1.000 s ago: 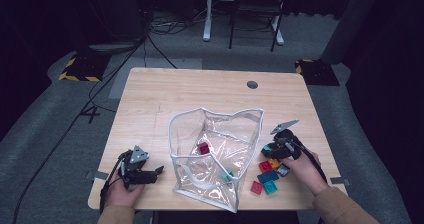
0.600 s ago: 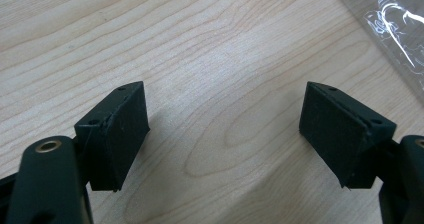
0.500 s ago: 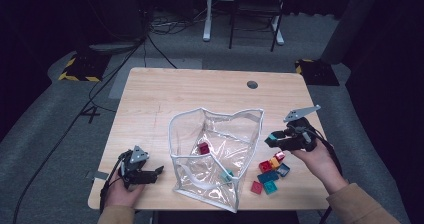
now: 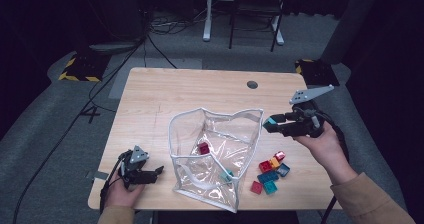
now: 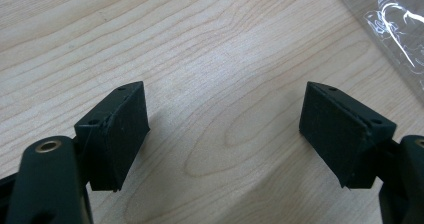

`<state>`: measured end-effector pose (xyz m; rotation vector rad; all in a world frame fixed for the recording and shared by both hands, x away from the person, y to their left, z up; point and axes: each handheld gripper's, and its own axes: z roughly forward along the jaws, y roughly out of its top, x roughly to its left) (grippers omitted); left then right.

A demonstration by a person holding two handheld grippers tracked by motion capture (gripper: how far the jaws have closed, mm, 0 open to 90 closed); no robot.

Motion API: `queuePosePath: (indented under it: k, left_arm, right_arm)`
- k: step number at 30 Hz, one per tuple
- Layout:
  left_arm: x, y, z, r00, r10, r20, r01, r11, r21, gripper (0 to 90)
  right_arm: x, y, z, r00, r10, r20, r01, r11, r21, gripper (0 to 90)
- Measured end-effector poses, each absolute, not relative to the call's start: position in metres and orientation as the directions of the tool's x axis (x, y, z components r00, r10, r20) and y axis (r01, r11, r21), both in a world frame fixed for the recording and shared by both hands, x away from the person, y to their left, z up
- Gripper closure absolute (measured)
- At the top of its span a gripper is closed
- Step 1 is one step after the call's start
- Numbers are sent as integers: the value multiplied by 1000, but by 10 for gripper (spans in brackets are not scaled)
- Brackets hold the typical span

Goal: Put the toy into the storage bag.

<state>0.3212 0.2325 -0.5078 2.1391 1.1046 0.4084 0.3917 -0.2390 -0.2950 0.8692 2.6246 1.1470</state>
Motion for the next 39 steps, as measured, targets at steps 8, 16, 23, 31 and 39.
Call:
queuePosePath:
  k: [8,16,23,31,39]
  left_arm:
    - [321,233,-508,587,809,-32,593,-403,697,201]
    - [321,233,-508,584,811,-30,595,-403,695,195]
    - [321,233,-508,581,813,-33,598,-399,695,193]
    - [322,233,-508,578,816,-32,601,-398,693,186]
    - [322,233,-508,576,817,-33,602,-396,693,185]
  right_arm:
    - [395,-209,-269,-853,517,66,398,563,724,569]
    - [401,-174,-262,-884,464,65,366,597,714,570]
    - [403,-151,-263,-899,432,71,353,618,702,569]
    - [407,-117,-273,-922,379,80,331,662,672,569]
    - [409,-79,-293,-938,336,86,316,725,612,569]
